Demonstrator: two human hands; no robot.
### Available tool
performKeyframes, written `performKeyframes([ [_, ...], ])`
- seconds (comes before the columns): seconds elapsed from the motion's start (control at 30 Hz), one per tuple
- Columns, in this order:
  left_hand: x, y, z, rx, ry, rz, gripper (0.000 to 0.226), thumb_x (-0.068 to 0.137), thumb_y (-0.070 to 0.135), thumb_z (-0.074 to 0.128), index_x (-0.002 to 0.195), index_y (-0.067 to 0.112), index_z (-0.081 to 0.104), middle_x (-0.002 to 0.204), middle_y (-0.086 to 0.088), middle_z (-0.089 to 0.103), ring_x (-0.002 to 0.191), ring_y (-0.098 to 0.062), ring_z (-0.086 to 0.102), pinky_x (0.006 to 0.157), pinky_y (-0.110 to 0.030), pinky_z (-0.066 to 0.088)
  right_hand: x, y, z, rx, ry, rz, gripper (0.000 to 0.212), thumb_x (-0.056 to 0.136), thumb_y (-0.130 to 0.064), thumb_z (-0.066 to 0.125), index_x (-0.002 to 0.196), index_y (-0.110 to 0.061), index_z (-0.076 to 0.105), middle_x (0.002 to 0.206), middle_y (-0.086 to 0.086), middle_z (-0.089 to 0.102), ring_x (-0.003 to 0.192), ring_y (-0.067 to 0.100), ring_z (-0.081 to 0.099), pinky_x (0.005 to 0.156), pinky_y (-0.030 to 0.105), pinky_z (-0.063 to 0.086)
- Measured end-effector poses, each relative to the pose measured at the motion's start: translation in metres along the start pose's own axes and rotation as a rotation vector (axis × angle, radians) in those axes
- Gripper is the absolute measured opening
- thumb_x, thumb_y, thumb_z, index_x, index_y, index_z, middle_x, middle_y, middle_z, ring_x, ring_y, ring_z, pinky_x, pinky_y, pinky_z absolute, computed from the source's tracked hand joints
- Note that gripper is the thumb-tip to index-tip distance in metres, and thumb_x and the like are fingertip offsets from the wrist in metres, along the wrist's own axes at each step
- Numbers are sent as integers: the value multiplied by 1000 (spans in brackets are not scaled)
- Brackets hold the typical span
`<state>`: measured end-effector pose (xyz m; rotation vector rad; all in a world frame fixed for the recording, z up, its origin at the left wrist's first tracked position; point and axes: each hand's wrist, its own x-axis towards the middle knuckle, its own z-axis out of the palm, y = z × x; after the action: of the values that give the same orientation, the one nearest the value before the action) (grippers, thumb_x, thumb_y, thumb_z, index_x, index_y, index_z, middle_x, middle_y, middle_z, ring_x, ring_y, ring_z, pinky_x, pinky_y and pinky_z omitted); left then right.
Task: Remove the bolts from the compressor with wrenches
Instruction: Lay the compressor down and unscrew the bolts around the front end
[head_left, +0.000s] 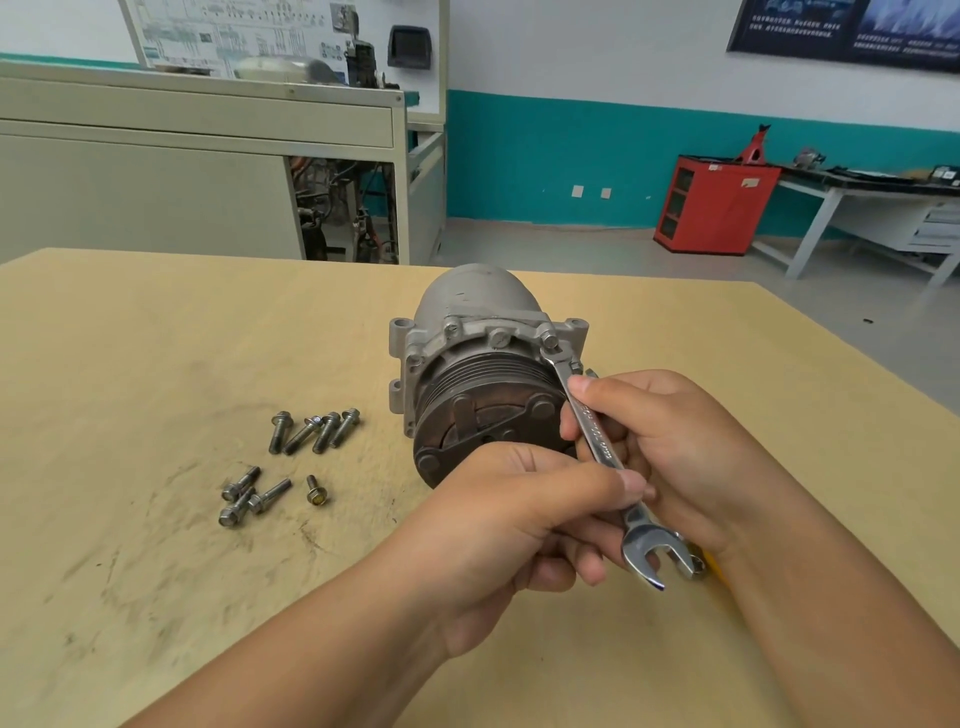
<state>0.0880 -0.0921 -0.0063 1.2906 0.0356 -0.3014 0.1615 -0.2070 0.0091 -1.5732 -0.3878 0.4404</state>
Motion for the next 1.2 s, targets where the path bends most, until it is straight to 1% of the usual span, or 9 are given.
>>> performKeyframes([
  [0.17, 0, 1, 1, 36, -20, 1, 42, 68, 26, 66, 96, -5, 69, 54, -3, 63, 37, -4, 46, 39, -12, 32, 0, 1, 2, -57, 36, -10, 50, 93, -20, 49, 45, -14, 62, 37, 2, 43, 27, 8, 30, 33, 14, 21],
  [0.3, 0, 2, 0, 54, -25, 5, 35, 65, 27, 65, 89, 2, 69, 52, -2, 62, 37, -5, 47, 40, -12, 34, 0, 1, 3, -76, 52, -12, 51, 93, -20, 49, 44, -15, 62, 37, 0, 43, 28, 8, 31, 32, 13, 23],
  [0.4, 0, 3, -2, 51, -39, 9, 40, 65, 26, 64, 91, -4, 70, 52, -3, 61, 36, -6, 46, 39, -12, 33, 0, 1, 4, -76, 56, -18, 50, 93, -21, 49, 44, -15, 63, 36, -1, 43, 28, 8, 31, 32, 13, 24],
  [0.47, -1, 3, -2, 53, -49, 19, 30, 64, 25, 64, 79, 0, 71, 51, -3, 60, 35, -6, 45, 39, -12, 33, 0, 1, 4, -86, 57, -20, 50, 93, -22, 49, 45, -15, 63, 36, -1, 44, 28, 8, 32, 31, 13, 24],
  [0.53, -2, 5, -1, 66, -58, 29, 14, 64, 26, 64, 56, 15, 68, 51, -4, 59, 35, -6, 45, 39, -12, 33, 0, 2, 4, -104, 61, -23, 50, 93, -22, 49, 45, -16, 63, 36, -1, 45, 28, 8, 32, 32, 14, 25],
  [0.6, -3, 6, 0, 76, -57, 28, 19, 63, 26, 64, 46, 18, 63, 52, -5, 60, 34, -6, 44, 39, -12, 33, 0, 2, 4, -125, 67, -28, 50, 93, -23, 49, 46, -16, 64, 36, -1, 45, 28, 9, 33, 32, 14, 25],
  [0.73, -4, 6, 0, 67, -57, 21, 17, 62, 25, 64, 48, 17, 63, 52, -7, 59, 33, -7, 44, 38, -12, 33, -1, 2, 5, -136, 76, -42, 50, 92, -22, 49, 45, -16, 63, 36, -1, 46, 28, 9, 33, 32, 14, 24],
  [1.0, -3, 8, -1, 93, -72, 37, 22, 64, 26, 62, 43, 19, 62, 46, 1, 56, 33, -5, 43, 38, -11, 34, -1, 2, 6, -134, 98, -56, 50, 92, -21, 49, 44, -16, 63, 35, -1, 45, 27, 9, 33, 33, 12, 24],
  [1.2, -5, 8, -1, 122, -61, 64, 22, 65, 25, 59, 44, 21, 65, 47, 0, 54, 34, -5, 42, 39, -11, 33, 0, 3, 8, -131, 121, -65, 50, 92, -22, 50, 44, -17, 63, 37, -1, 46, 30, 11, 35, 33, 14, 28],
])
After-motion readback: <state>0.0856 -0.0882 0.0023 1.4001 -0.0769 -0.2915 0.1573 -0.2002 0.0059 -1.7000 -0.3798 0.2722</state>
